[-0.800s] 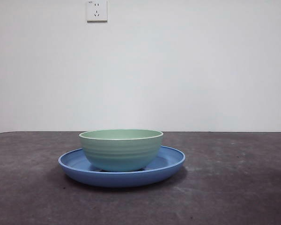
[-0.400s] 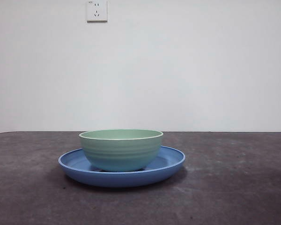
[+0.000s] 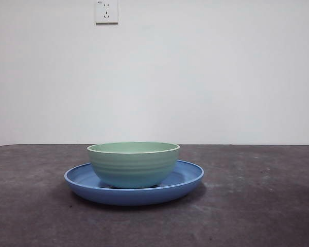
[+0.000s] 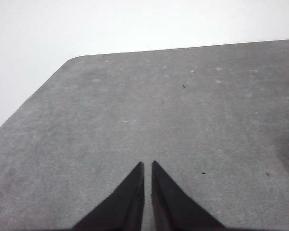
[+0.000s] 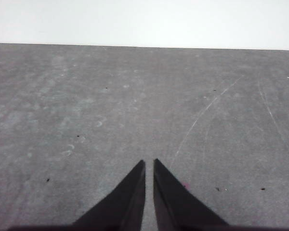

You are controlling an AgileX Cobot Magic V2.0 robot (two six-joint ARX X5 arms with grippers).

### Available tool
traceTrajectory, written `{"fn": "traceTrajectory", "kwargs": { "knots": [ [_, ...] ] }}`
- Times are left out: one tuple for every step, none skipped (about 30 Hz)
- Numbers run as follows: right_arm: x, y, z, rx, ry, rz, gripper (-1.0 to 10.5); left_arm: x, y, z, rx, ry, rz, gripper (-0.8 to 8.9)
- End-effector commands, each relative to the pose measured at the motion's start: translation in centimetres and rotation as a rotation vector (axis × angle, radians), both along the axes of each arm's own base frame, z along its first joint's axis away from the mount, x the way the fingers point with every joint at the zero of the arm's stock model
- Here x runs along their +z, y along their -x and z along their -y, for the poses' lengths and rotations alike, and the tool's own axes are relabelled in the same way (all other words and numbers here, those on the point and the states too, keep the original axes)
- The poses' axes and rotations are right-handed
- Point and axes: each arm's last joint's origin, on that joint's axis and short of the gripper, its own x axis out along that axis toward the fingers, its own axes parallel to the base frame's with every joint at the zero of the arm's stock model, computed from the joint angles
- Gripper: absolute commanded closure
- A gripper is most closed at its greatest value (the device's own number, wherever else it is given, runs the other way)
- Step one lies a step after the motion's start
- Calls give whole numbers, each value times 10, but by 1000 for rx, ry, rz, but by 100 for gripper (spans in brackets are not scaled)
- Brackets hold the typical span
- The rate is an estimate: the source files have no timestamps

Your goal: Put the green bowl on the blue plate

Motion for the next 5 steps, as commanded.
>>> {"fn": "traceTrajectory", "kwargs": {
  "knots": [
    [-1,0,0,-5,-14,7,921,-7,-1,0,1,0,-26,789],
    [-1,0,0,-5,-14,7,921,-7,-1,0,1,0,-26,789],
    [-1,0,0,-5,-14,7,921,-7,-1,0,1,0,-26,789],
    [-1,0,0,-5,-14,7,921,-7,-1,0,1,0,-26,789],
    [-1,0,0,-5,-14,7,921,-7,-1,0,1,0,-26,789]
  ]
}}
